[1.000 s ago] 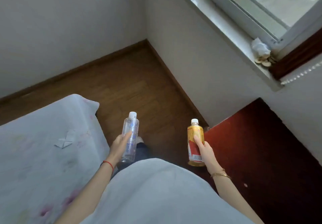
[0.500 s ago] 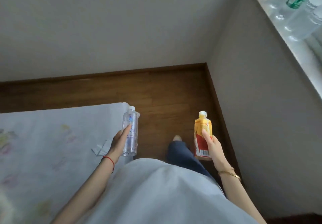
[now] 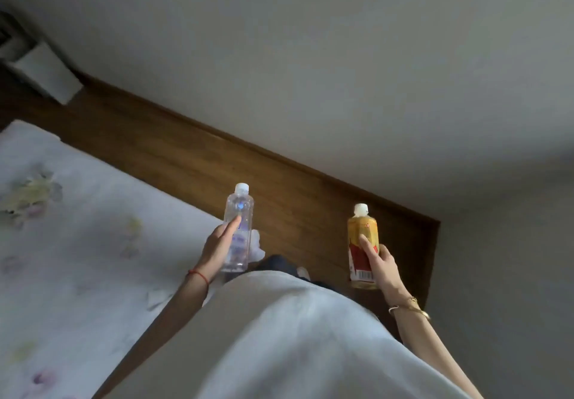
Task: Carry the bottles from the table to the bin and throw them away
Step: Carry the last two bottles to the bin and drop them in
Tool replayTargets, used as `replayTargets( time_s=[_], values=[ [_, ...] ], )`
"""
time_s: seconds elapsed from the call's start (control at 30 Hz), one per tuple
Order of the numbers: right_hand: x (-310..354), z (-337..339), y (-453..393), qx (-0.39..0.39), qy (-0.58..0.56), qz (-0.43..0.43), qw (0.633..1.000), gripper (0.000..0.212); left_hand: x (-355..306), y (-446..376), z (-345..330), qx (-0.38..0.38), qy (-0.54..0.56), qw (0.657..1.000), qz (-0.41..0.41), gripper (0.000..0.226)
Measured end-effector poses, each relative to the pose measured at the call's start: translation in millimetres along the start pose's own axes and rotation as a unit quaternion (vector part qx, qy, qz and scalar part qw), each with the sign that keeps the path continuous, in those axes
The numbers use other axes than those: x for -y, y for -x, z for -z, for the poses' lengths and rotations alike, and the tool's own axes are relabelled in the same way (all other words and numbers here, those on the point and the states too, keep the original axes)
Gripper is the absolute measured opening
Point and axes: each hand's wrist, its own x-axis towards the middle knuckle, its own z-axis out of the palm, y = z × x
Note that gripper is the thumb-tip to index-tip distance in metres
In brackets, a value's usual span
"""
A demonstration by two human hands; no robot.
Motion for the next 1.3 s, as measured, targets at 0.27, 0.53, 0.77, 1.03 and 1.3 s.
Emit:
replayTargets(
  time_s=[0.27,0.53,0.77,1.03,1.3],
  values=[
    [147.7,-71.5,-112.8,0.133,0.078,0.003,0.988,0.096,-51.8,-81.4,19.8,-0.073,0.119,0.990,0.021,0.043],
    [297.0,-196.3,-212.3,0.166,0.152,0.027,0.974,0.089,-108.2,-200.5,113.0,-0.148,0.216,0.962,0.078,0.060],
    [430.9,-333.0,-251.4,0.218,0.219,0.113,0.944,0.048,-159.4,-290.4,224.0,-0.187,0.265,0.943,0.079,0.055],
    [526.6,-503.8,-306.1,0.261,0.286,0.111,0.915,0.042,-173.6,-374.8,327.1,-0.231,0.367,0.889,0.144,0.091],
    [673.1,-737.6,-330.6,0.326,0.331,0.149,0.873,0.047,-259.9,-459.9,495.4,-0.304,0.432,0.837,0.142,0.067]
  ],
)
